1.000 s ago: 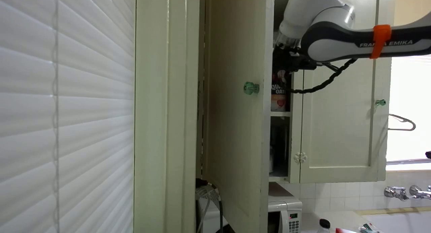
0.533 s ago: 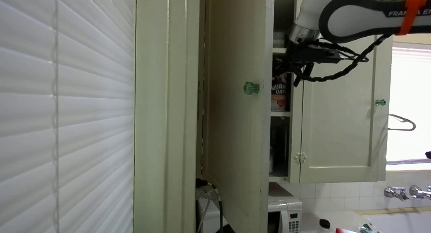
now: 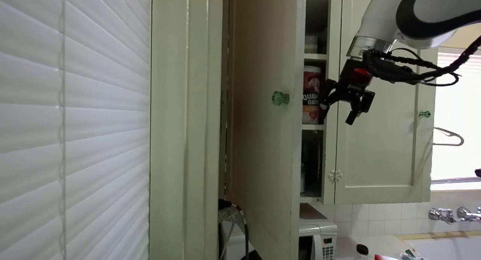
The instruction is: Put the box in the cupboard
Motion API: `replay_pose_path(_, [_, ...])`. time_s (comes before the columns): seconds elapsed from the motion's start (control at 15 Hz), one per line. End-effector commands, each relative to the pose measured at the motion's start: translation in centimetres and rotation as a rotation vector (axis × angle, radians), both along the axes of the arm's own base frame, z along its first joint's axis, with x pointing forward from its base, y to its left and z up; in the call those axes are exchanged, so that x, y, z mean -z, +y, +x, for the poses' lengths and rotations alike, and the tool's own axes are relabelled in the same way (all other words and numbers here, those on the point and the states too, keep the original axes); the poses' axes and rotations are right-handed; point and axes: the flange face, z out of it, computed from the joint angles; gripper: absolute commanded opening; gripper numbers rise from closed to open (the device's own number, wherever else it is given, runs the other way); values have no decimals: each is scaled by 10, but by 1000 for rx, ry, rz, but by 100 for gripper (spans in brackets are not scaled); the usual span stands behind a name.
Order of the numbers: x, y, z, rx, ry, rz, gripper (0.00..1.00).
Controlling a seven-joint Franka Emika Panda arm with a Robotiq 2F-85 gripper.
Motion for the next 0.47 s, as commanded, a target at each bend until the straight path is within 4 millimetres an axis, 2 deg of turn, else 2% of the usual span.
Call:
replay_pose_path(0.0, [2, -1, -4, -1, 5, 4, 100])
replay_pose_path(0.4, [6, -3, -8, -3, 14, 7, 100])
